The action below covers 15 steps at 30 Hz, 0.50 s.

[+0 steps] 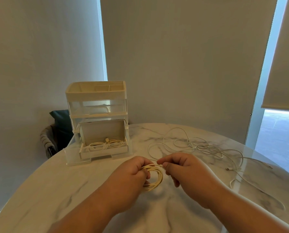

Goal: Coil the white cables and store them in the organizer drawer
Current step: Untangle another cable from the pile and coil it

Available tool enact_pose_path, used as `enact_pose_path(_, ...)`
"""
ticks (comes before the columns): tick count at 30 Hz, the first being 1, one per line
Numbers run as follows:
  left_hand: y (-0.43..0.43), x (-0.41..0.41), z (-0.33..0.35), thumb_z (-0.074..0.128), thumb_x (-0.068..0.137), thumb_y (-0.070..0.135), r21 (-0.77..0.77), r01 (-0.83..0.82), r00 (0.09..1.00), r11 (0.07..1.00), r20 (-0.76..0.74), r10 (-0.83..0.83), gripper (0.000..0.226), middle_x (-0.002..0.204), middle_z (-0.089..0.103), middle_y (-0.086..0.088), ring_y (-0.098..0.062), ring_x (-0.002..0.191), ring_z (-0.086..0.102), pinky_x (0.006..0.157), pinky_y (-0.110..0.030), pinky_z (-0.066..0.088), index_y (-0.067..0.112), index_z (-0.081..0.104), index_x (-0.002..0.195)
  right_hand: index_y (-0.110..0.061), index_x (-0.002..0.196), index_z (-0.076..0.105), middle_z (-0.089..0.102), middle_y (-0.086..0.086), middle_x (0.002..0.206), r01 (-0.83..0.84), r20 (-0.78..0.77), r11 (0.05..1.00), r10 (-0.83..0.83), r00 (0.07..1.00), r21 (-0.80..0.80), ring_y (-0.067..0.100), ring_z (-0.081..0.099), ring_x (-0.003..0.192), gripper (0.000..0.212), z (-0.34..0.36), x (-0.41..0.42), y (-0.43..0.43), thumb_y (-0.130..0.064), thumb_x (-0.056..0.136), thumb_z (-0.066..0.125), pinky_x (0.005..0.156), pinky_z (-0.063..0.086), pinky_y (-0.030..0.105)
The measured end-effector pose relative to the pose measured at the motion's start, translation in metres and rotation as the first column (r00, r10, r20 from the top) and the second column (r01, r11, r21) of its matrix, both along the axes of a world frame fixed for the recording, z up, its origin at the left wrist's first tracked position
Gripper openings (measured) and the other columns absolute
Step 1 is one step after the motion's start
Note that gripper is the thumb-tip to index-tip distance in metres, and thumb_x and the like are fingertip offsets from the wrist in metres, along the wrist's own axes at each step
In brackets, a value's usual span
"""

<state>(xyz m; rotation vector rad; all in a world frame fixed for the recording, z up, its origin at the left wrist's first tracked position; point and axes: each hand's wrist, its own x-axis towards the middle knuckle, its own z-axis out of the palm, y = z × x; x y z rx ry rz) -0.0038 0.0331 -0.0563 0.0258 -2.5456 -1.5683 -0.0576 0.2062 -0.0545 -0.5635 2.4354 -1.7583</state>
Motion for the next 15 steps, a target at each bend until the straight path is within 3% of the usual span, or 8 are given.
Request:
enact_pose_path(2,0.0003,-0.0001,-0.0018,0.049,0.097,0.013,-0.074,-0.024,0.999,0.997,-0.033,0.022,0.026,0.082,0.067,0.012,-0.001,0.074,0.061,0.068,-0.021,0.048,0.031,0.067,0.094,-0.026,0.085,0.079,0.063,-0.003,0.064,-0.042,0.093,0.996,0.049,0.994,-0.075,0.015,0.050,0.057,0.021,0.0011,0.0002,-0.0005,-0.015,0.093,0.064,0.058,0.044,0.032)
enact_pose_path(6,0.0037,0.0015,-0.0009,0.048,0.099,0.019,-0.146,-0.035,0.998,0.989,-0.063,0.026,0.022,0.096,0.067,0.014,-0.002,0.089,0.061,0.079,-0.026,0.049,0.035,0.064,0.097,-0.021,0.084,0.079,0.066,0.000,0.066,-0.069,0.132,0.992,0.082,0.988,-0.101,0.011,0.052,0.056,0.018,0.0028,0.0015,-0.0009,-0.011,0.091,0.065,0.057,0.043,0.030)
enact_pose_path(10,0.0034,0.0015,-0.0003,0.049,0.098,0.019,-0.170,-0.042,0.998,0.985,-0.061,0.032,0.022,0.092,0.066,0.015,0.001,0.081,0.058,0.071,-0.023,0.043,0.034,0.063,0.091,-0.033,0.085,0.077,0.069,-0.007,0.069,0.028,-0.071,0.998,-0.024,0.997,0.059,0.003,0.053,0.058,0.012,-0.0006,-0.0010,0.0023,-0.023,0.089,0.070,0.062,0.045,0.023)
enact_pose_path(15,0.0033,0.0008,-0.0014,0.047,0.099,0.017,-0.169,-0.084,0.995,0.982,-0.066,0.074,0.022,0.087,0.064,0.010,-0.005,0.075,0.058,0.060,-0.016,0.045,0.030,0.061,0.089,-0.017,0.083,0.079,0.066,0.005,0.067,-0.051,0.126,0.984,0.073,0.989,-0.168,0.018,0.053,0.059,0.017,0.0022,0.0019,-0.0007,-0.012,0.093,0.065,0.057,0.046,0.032)
